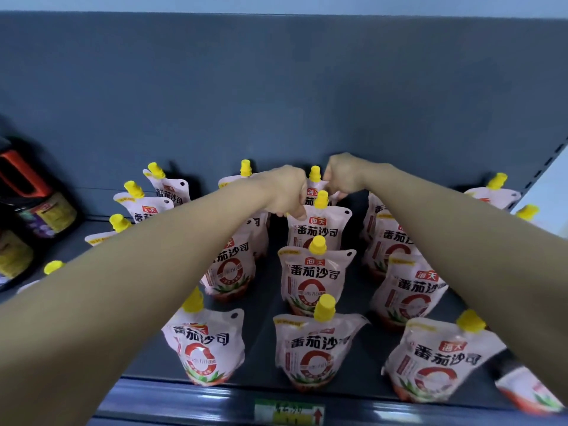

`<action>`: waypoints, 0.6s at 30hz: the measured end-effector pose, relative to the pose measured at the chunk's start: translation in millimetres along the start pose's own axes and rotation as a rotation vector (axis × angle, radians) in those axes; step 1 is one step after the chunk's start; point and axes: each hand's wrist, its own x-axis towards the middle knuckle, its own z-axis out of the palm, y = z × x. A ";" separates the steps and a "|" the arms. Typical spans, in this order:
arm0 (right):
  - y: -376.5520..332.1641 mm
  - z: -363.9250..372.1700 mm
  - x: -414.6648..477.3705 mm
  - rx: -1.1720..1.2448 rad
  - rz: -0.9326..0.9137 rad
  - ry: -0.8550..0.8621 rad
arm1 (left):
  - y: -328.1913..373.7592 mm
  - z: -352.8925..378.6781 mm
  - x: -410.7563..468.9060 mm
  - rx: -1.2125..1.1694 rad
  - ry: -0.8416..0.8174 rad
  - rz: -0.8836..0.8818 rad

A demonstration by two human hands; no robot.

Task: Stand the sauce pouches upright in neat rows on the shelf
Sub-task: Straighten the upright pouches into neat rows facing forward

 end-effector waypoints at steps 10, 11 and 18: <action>-0.7 -9.1 -23.2 -0.133 0.043 -0.020 | -3.1 -20.7 -27.8 -0.056 0.007 0.058; -5.2 -15.2 -26.0 -0.200 0.051 -0.024 | -7.0 -29.1 -34.8 -0.069 0.033 0.053; -62.9 -55.5 -30.8 -0.198 -0.103 0.263 | -51.9 -63.3 -90.4 -0.146 0.074 -0.067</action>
